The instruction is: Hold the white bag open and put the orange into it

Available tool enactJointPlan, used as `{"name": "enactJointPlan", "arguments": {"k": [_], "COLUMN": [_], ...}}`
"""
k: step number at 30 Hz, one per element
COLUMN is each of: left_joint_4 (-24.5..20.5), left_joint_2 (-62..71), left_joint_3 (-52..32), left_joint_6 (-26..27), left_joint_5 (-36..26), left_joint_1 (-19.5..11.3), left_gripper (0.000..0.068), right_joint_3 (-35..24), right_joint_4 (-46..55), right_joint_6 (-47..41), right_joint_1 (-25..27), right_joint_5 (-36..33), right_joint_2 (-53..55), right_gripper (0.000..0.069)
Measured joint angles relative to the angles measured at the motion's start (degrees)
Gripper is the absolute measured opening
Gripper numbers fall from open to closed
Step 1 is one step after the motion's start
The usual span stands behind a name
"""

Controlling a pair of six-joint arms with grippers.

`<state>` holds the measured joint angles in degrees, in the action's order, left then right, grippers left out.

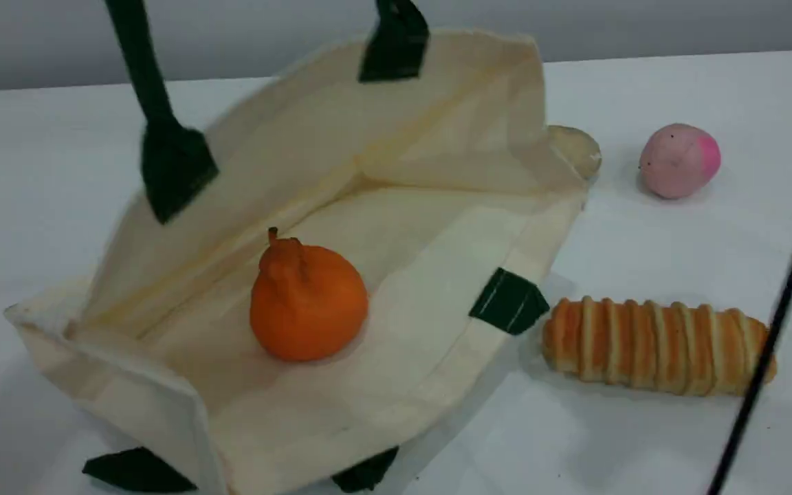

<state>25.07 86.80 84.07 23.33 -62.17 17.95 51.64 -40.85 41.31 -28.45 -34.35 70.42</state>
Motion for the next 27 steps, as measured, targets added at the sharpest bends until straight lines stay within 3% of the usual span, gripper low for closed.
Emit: {"name": "enactJointPlan", "arguments": {"k": [6,9,14,19,27], "left_joint_4": [1.38,2.45,3.78,3.55,3.89], "left_joint_2": [1.92,2.47,2.84,1.66,-8.39], "left_joint_3": [-7.39,-10.60,-12.80,-12.80,-13.17], "left_joint_6": [2.42,5.17,7.87,7.91,5.27], "left_joint_5": [5.75,9.11,10.70,7.31,5.17], "left_joint_1": [0.00,0.00,0.00,0.00,0.00], "left_gripper": [0.0101,0.0146,0.0302,0.0428,0.0410], "right_joint_3": [0.00,0.00,0.07,0.13,0.11], "right_joint_4": [12.12,17.01,25.15,35.13,47.16], "right_joint_6": [-11.01,-15.55,-22.78,-33.10,-36.83], "right_joint_1": [0.00,0.00,0.00,0.00,0.00], "right_joint_5": [-3.28,-5.92,-10.17,-14.07,-25.14], "right_joint_2": [-8.25,-12.46,-20.13,-27.93,-38.04], "right_gripper": [0.0287,0.0287,0.0287,0.0262,0.0095]}}
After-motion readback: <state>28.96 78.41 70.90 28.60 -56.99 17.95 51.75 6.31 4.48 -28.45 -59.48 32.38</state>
